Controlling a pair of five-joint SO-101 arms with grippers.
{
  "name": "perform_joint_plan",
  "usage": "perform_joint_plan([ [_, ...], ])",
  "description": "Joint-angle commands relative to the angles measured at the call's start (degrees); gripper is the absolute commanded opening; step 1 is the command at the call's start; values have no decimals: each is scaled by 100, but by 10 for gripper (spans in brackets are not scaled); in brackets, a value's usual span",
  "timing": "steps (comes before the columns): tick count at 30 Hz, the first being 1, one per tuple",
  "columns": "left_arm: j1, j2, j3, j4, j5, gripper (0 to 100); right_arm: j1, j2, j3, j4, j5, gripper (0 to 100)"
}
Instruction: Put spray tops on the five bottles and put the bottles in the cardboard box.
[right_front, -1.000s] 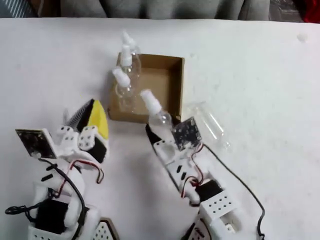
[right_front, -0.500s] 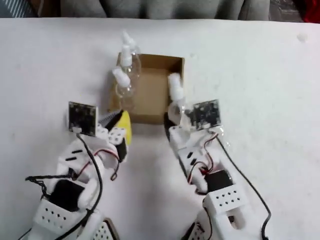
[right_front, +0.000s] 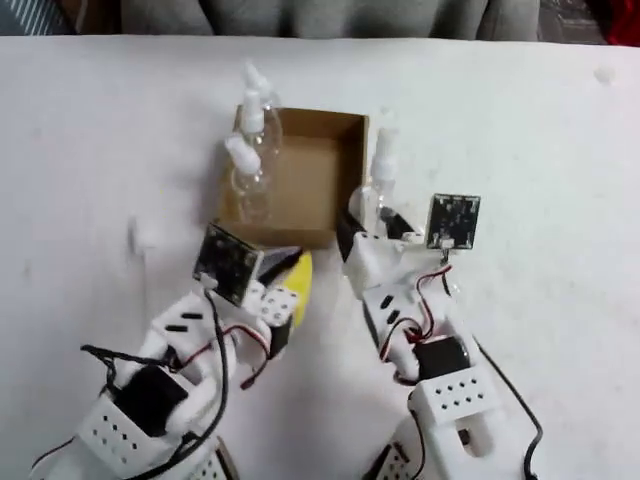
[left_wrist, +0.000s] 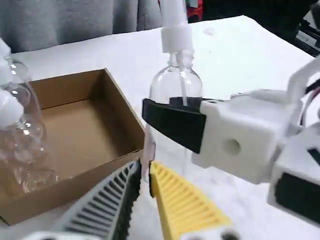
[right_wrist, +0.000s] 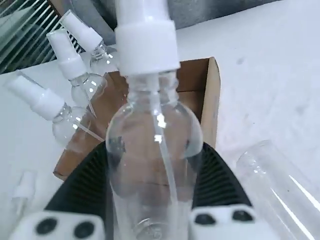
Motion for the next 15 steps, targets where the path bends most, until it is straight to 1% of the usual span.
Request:
perform_joint_plan([
  [1,567,57,97,0,-114,21,-171,13,-176,-347,-325,16],
  [2,708,57,176,-35,-114,21,-277,4,-97,-488,-352,16],
  [4,884,57,440,-387,-123,21,-479,-13,88,-822,-352,16],
  [7,910,57,923,-1160,-123,21,-558,-48,246,-1174,-343,16],
  [10,910,57,1310,-1714,-123,21,-558,-48,264,-1200,-316,16],
  [13,910,66,1407,-1767,-132,21,-558,-48,273,-1182,-299,16],
  [15,910,75,1407,-1679,-343,21,-567,-48,255,-1051,-290,16],
])
